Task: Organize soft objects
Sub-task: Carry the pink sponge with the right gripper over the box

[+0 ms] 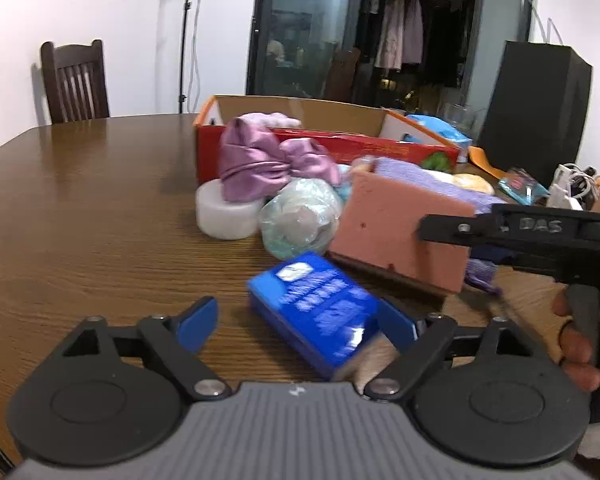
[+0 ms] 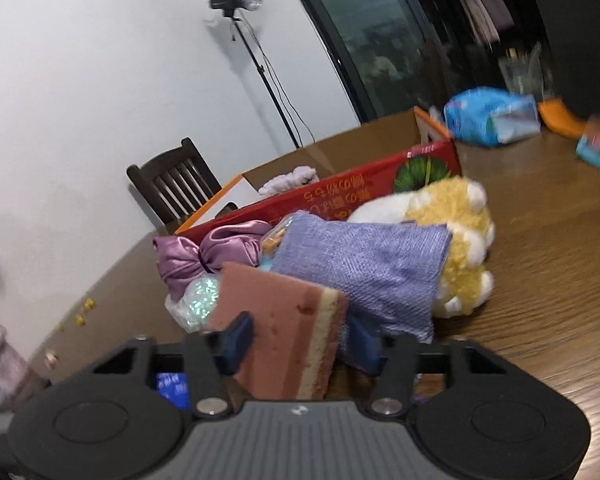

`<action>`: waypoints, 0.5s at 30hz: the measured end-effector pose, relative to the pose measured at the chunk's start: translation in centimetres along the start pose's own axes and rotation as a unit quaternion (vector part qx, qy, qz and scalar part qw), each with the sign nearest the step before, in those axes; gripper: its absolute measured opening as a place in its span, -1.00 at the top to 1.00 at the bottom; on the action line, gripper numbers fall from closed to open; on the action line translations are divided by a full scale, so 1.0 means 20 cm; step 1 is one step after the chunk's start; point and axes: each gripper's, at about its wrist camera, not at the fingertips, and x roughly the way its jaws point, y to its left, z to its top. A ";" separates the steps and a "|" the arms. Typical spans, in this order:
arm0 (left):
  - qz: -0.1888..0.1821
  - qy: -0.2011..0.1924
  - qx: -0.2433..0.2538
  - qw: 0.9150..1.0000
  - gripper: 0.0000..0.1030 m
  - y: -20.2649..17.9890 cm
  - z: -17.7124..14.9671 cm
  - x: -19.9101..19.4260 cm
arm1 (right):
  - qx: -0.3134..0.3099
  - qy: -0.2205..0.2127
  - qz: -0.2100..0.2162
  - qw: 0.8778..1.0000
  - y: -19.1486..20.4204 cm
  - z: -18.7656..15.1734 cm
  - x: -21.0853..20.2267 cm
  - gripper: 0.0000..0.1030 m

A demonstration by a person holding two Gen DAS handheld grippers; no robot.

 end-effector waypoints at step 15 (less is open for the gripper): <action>-0.168 0.012 -0.066 0.984 -0.69 -0.09 -0.04 -0.22 | -0.011 0.106 0.073 0.992 -0.15 -0.08 -0.47 -0.03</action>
